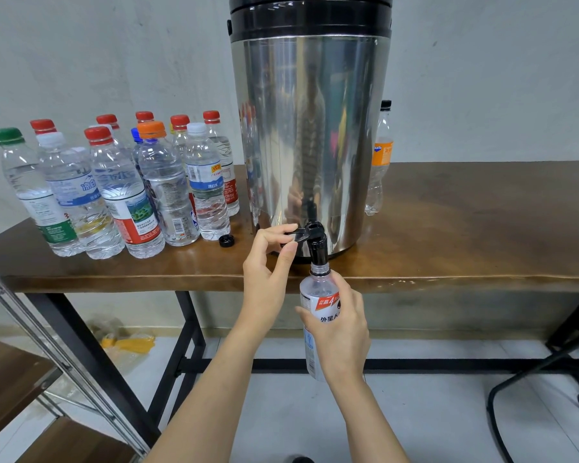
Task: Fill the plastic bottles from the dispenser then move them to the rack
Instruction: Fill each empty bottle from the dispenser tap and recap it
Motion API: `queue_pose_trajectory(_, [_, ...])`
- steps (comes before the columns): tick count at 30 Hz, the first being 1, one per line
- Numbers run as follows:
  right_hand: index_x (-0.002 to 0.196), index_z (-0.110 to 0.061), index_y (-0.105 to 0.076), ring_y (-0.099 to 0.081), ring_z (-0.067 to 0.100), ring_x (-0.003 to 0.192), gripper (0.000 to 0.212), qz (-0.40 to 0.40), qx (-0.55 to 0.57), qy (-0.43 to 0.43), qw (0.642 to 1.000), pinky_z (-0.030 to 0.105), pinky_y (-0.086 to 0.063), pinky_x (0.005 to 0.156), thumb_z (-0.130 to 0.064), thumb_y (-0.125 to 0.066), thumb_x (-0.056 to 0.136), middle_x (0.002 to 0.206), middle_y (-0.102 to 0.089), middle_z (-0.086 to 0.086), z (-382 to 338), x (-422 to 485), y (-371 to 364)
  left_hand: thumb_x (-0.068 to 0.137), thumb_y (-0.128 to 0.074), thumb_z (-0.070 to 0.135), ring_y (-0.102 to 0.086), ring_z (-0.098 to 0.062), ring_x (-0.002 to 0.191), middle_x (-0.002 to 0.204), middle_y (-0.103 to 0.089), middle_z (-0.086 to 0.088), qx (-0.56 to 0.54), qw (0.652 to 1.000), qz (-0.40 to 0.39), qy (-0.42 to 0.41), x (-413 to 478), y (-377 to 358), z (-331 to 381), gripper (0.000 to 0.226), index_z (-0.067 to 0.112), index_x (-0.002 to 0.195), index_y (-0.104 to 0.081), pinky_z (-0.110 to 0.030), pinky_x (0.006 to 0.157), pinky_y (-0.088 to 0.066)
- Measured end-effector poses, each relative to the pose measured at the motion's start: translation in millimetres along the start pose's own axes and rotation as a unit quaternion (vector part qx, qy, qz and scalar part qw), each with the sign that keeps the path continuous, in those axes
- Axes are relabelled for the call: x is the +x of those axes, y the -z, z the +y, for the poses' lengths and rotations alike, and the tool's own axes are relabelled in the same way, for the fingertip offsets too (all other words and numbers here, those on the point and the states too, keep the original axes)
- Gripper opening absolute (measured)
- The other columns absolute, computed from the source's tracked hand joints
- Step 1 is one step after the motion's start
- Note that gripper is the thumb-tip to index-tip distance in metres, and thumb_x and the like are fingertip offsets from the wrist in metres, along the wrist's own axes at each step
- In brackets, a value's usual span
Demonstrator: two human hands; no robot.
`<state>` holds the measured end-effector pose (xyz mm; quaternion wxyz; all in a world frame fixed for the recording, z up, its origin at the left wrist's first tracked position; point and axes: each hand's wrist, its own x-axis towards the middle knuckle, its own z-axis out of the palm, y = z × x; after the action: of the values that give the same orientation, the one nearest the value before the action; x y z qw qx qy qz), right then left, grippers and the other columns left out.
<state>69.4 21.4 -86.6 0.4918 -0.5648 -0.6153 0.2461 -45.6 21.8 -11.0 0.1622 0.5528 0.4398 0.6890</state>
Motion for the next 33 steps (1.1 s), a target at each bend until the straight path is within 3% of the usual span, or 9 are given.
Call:
queue_pose_trajectory(9, [0.141, -0.038, -0.041, -0.05, 0.005, 0.095, 0.081, -0.004, -0.007, -0.002, 1.0, 0.028, -0.055, 0.075, -0.042, -0.084, 0.073, 0.112, -0.039, -0.019, -0.1, 0.9, 0.0, 0.096, -0.057, 0.005, -0.059, -0.009, 0.116, 0.118, -0.065, 0.006, -0.005, 1.0, 0.0, 0.002, 0.0, -0.3, -0.2, 0.015, 0.02, 0.095, -0.059, -0.02, 0.095, -0.045])
queue_pose_trajectory(24, [0.142, -0.037, -0.041, -0.049, 0.005, 0.098, 0.081, -0.008, -0.01, 0.0, 1.0, 0.026, -0.051, 0.075, -0.043, -0.083, 0.074, 0.122, -0.047, -0.013, 0.2, 1.5, -0.3, 0.097, -0.057, 0.004, -0.059, -0.008, 0.116, 0.118, -0.065, 0.006, -0.004, 1.0, -0.002, 0.001, -0.2, 0.4, 0.6, 0.015, 0.018, 0.095, -0.059, -0.019, 0.094, -0.045])
queue_pose_trajectory(33, [0.141, -0.039, -0.041, -0.05, 0.004, 0.097, 0.08, -0.005, -0.003, -0.001, 1.0, 0.033, -0.055, 0.077, -0.042, -0.084, 0.073, 0.118, -0.046, -0.015, 0.3, 0.4, 0.3, 0.097, -0.057, 0.005, -0.059, -0.011, 0.117, 0.117, -0.065, 0.006, -0.01, 1.0, 0.002, -0.001, -0.3, -0.5, -1.1, 0.016, 0.021, 0.095, -0.059, -0.022, 0.095, -0.045])
